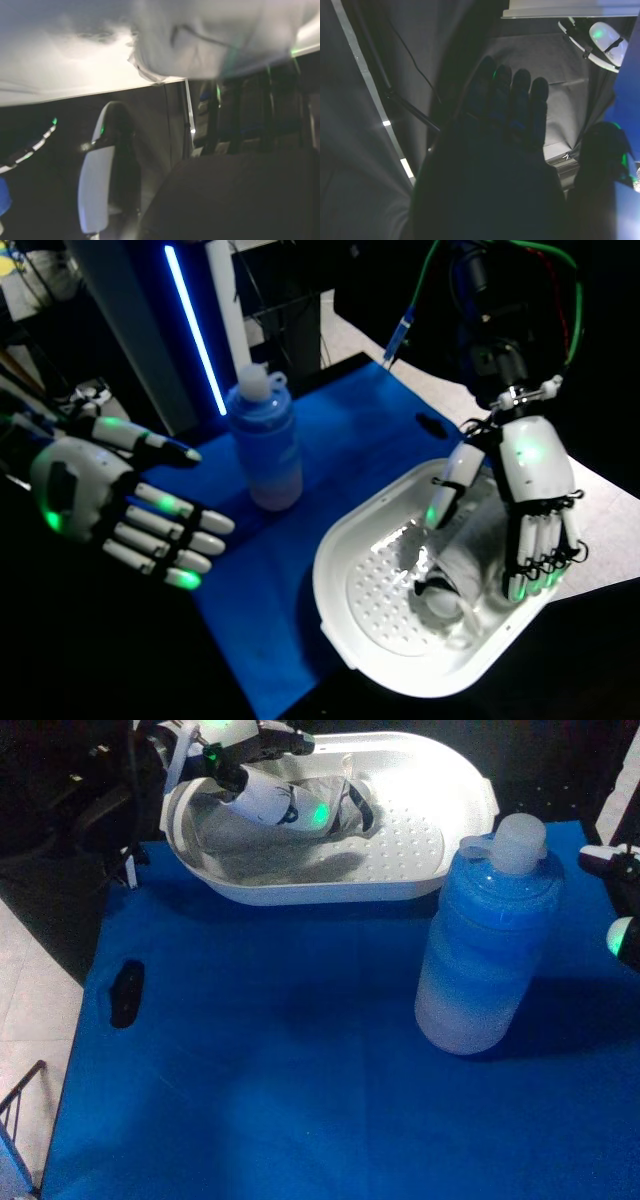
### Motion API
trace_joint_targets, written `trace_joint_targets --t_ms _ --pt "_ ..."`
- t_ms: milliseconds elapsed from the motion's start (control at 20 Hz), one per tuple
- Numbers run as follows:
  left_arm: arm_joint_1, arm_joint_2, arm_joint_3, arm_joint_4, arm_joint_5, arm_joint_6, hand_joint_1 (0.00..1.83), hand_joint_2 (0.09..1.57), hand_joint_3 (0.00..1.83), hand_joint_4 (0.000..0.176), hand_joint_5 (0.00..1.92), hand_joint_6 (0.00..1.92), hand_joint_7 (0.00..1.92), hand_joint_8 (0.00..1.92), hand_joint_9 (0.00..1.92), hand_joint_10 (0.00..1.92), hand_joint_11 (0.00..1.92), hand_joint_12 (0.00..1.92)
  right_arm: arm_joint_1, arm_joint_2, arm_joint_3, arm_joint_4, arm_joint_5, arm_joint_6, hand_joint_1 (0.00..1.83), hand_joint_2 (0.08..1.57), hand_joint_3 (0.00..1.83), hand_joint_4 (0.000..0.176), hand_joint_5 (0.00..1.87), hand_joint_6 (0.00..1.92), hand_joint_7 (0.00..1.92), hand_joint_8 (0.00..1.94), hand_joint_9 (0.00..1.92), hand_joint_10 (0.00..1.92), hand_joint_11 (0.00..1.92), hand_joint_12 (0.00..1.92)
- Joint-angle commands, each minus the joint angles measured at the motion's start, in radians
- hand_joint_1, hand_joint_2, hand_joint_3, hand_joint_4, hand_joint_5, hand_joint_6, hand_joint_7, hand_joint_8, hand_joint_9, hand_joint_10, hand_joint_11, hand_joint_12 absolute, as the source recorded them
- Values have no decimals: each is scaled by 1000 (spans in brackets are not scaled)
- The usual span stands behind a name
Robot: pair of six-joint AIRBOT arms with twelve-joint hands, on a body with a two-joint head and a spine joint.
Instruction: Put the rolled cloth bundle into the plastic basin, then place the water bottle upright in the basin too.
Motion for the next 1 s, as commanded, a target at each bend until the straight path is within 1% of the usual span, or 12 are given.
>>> trace_joint_targets --t_ms 0,150,300,450,500,550,600,700,750,800,850,950 --pt "-1 12 -6 -12 -126 -6 413 1017 0 166 189 3 195 2 172 2 0 439 18 3 4 -3 122 16 152 1439 0 0 287 2 265 1 152 1 0 295" --pt "19 65 -66 -28 -180 -7 373 959 0 176 78 0 69 0 51 0 0 10 17 4 3 -3 122 30 190 1437 0 0 288 2 265 2 153 1 0 311" --pt "45 155 -166 -41 -277 -8 358 928 0 176 0 0 0 0 0 0 0 0 19 9 0 -12 126 59 256 1406 0 24 239 0 193 1 140 0 0 339" --pt "94 288 -314 -61 -431 -8 238 934 1 176 0 0 0 0 0 0 0 0 20 30 -23 -24 176 68 464 1201 0 94 121 2 57 1 53 0 0 356" --pt "119 332 -362 -74 -483 -8 226 929 0 176 0 0 0 0 0 0 0 0 20 37 -32 -29 198 69 579 1086 0 153 35 0 20 0 20 0 0 270" --pt "155 379 -410 -94 -540 -9 218 919 0 176 0 0 0 0 0 0 0 0 20 41 -39 -34 216 73 603 1036 0 173 4 0 3 0 5 0 0 223" --pt "206 425 -463 -128 -614 -10 221 907 0 176 0 0 0 0 0 0 0 0 21 42 -42 -42 233 80 644 998 0 176 0 0 0 0 0 0 0 169" --pt "316 502 -564 -195 -778 -11 286 900 0 176 16 4 0 0 0 0 10 6 31 44 -45 -59 248 101 758 865 1 77 0 0 0 0 0 0 0 233" --pt "364 534 -609 -215 -840 -11 298 897 0 176 0 0 0 0 0 0 9 6 43 47 -47 -71 250 109 776 835 0 71 0 0 0 0 2 0 0 282" --pt "412 565 -654 -235 -906 -11 326 904 0 176 11 4 0 0 0 0 0 0 57 48 -50 -81 251 111 844 817 0 171 0 0 0 0 3 0 0 347" --pt "464 591 -691 -257 -963 -11 355 912 2 160 4 0 0 0 0 0 0 0 75 42 -50 -91 251 111 877 832 6 176 0 0 0 0 7 2 0 344" --pt "581 618 -758 -329 -1108 -11 445 881 0 176 20 5 0 0 0 0 0 0 116 19 -45 -110 251 111 907 832 0 176 16 2 0 0 39 5 0 409"
